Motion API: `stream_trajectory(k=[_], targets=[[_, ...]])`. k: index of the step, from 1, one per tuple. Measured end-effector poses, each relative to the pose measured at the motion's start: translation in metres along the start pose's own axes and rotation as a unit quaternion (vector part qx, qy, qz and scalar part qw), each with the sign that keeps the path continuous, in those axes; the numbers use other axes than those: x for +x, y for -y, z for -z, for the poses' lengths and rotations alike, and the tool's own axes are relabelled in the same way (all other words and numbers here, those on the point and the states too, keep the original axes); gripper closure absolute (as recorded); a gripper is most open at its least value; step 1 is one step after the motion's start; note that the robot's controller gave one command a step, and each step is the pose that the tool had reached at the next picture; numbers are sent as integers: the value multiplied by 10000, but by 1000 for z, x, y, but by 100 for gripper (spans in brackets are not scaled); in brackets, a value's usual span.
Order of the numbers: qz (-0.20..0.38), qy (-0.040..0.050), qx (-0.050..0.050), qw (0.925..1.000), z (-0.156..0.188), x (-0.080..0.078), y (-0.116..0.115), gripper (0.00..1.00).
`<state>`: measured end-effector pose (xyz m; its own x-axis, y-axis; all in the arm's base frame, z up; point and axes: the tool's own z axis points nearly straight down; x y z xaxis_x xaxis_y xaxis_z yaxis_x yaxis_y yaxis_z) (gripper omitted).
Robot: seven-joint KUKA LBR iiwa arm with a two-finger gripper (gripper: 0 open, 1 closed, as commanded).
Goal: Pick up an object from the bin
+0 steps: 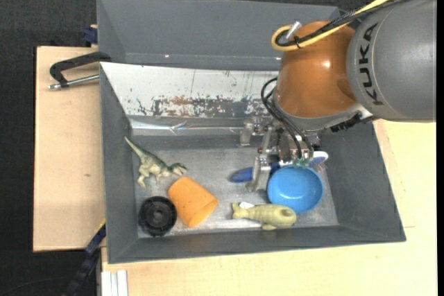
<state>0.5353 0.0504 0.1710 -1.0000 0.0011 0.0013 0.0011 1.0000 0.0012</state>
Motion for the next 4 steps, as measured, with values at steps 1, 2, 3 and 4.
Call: stream_trajectory(k=[1, 2, 3, 4], targets=[[-1127, 46, -5, 9936, -7, -53, 4, 0], [-829, -17, 5, 9966, -4, 23, 10, 0], [-575, -13, 4, 9983, -43, 20, 9, 0], [276, -8, 2, 9996, -95, 7, 9, 0]])
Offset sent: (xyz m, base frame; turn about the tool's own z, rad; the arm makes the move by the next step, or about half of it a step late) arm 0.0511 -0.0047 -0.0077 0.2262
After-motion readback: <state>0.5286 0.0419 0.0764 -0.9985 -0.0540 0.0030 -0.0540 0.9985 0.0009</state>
